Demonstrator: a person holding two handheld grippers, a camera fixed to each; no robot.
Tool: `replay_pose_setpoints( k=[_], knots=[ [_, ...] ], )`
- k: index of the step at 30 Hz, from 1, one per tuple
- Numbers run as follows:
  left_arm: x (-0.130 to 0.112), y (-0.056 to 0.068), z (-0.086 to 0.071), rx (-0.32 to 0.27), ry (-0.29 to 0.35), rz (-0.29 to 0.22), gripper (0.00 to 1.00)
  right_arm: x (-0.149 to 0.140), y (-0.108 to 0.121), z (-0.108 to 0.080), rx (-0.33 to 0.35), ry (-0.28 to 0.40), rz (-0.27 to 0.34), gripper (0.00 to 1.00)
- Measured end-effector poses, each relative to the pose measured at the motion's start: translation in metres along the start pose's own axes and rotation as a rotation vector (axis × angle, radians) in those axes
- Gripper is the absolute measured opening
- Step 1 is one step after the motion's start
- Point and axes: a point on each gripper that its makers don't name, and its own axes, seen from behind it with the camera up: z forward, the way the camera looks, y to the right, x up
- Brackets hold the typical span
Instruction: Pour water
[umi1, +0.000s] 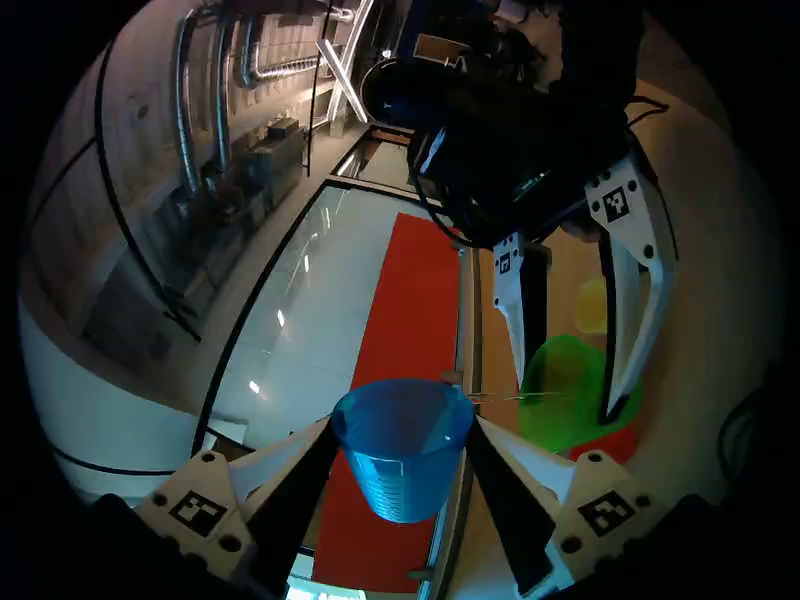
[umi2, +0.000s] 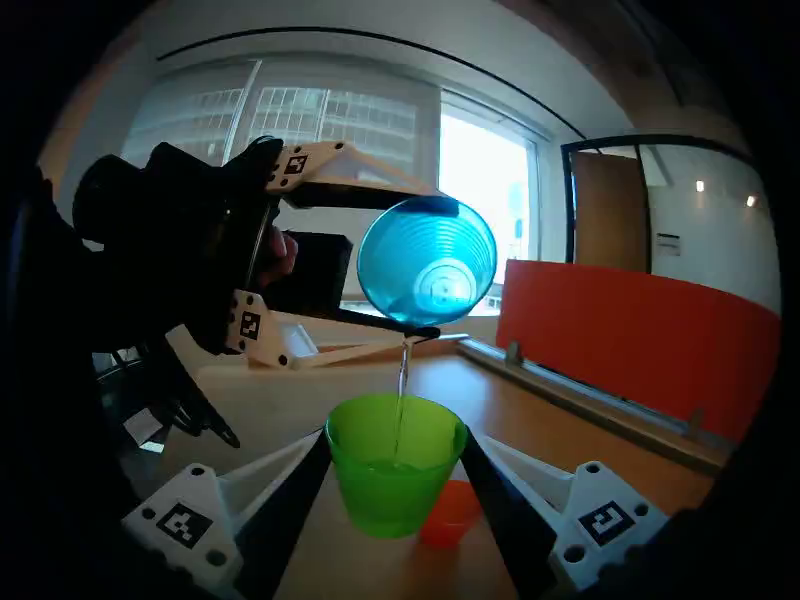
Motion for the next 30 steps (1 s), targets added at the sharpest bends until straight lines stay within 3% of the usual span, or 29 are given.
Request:
replay_pose_setpoints(
  k=[30],
  knots=[
    [0.001,0.0006,-0.0019,0.007,-0.003,0.062,0.86,-0.0002,-0.0005,0.0,0.004,0.002,-0.001,0.92]
  ],
)
